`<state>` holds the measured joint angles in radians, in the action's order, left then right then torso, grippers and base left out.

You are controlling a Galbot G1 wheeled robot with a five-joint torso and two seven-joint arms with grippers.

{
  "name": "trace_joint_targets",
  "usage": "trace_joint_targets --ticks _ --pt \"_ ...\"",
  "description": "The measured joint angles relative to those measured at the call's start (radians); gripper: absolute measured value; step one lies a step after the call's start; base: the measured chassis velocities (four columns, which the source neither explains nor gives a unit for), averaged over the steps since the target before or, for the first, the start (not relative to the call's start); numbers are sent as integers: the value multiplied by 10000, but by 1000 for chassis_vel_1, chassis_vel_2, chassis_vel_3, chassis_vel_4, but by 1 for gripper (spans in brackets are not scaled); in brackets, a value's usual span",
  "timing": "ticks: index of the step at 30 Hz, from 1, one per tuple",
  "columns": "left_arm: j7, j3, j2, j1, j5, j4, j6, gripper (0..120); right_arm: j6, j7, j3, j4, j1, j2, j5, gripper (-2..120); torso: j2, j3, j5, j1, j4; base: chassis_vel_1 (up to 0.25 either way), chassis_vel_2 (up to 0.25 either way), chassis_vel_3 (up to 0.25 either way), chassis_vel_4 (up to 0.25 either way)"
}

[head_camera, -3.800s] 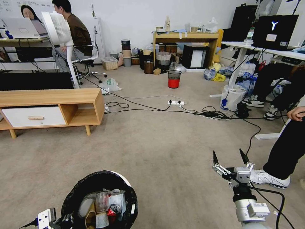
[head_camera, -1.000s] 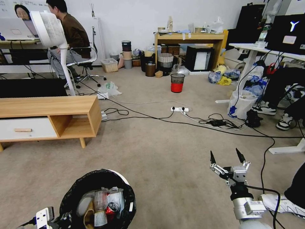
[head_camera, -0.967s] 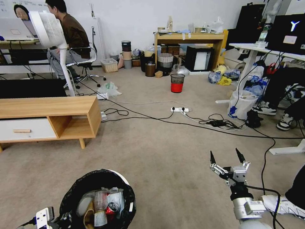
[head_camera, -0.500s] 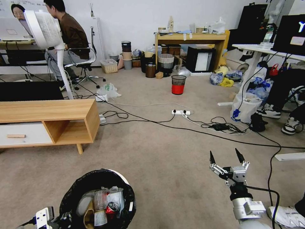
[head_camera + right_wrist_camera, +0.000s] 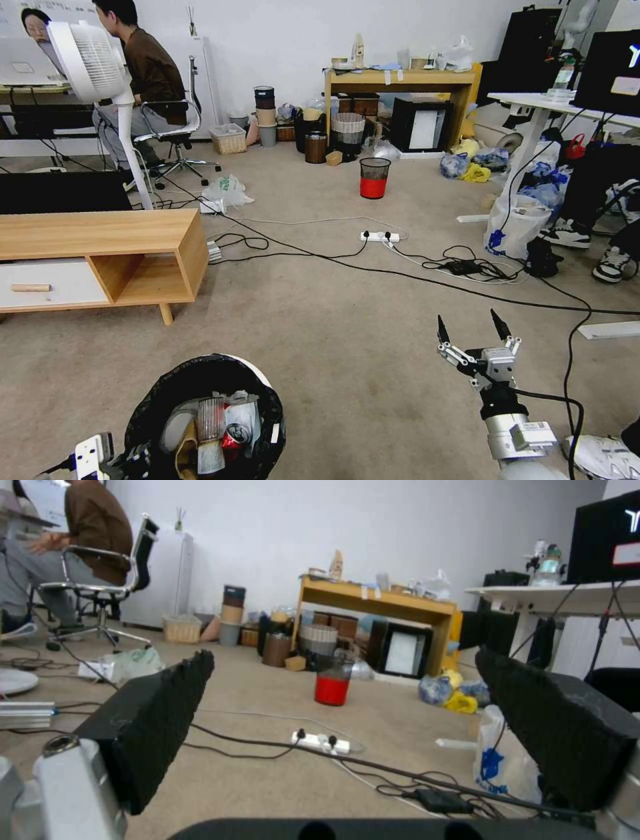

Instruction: Pick up the trash bin, then pick up the garbage from the floor and place it into the trash bin.

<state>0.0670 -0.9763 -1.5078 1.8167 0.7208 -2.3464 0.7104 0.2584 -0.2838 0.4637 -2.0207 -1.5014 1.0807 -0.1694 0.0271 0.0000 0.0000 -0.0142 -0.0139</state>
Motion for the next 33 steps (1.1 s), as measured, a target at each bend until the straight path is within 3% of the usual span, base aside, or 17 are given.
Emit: trace_joint_targets --ticks 33 --pt "157 -71 -22 30 74 -166 0 0 -171 73 175 -269 -168 98 16 100 0 0 0 2 0 0 0 0 0"
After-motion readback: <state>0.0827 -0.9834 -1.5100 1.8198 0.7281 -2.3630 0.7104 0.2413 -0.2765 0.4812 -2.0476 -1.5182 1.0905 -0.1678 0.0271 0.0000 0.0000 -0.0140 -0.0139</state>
